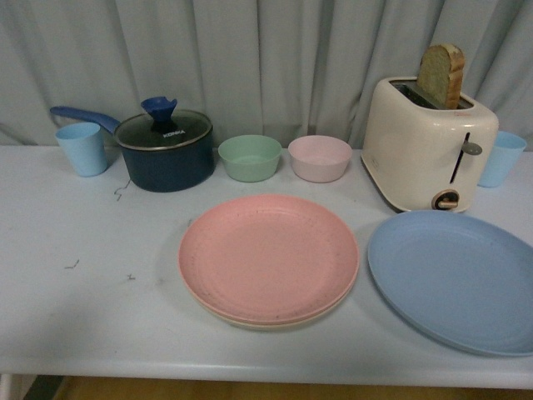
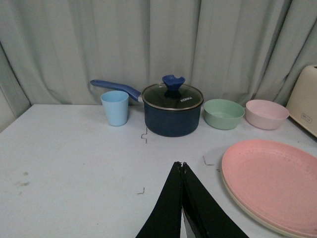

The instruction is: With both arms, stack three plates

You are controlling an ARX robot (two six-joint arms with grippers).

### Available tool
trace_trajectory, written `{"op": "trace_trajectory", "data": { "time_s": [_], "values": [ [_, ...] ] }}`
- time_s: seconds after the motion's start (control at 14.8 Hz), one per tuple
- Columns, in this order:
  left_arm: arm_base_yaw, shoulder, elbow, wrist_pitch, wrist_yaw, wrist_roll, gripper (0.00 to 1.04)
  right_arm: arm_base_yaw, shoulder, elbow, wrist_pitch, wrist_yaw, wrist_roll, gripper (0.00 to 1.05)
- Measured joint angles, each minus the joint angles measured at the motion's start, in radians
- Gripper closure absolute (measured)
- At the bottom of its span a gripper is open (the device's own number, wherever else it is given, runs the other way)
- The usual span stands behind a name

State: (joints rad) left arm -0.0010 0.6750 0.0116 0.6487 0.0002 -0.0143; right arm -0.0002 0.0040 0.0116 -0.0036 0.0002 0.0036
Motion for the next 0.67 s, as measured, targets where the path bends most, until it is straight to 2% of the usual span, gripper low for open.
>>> {"op": "trace_trajectory", "data": {
  "time_s": [0.67],
  "values": [
    [0.000,-0.367,-0.001,-0.341,0.000,0.000,1.03,0.000,0.000,0.000,0.000,0.000,0.000,0.06]
  ]
}}
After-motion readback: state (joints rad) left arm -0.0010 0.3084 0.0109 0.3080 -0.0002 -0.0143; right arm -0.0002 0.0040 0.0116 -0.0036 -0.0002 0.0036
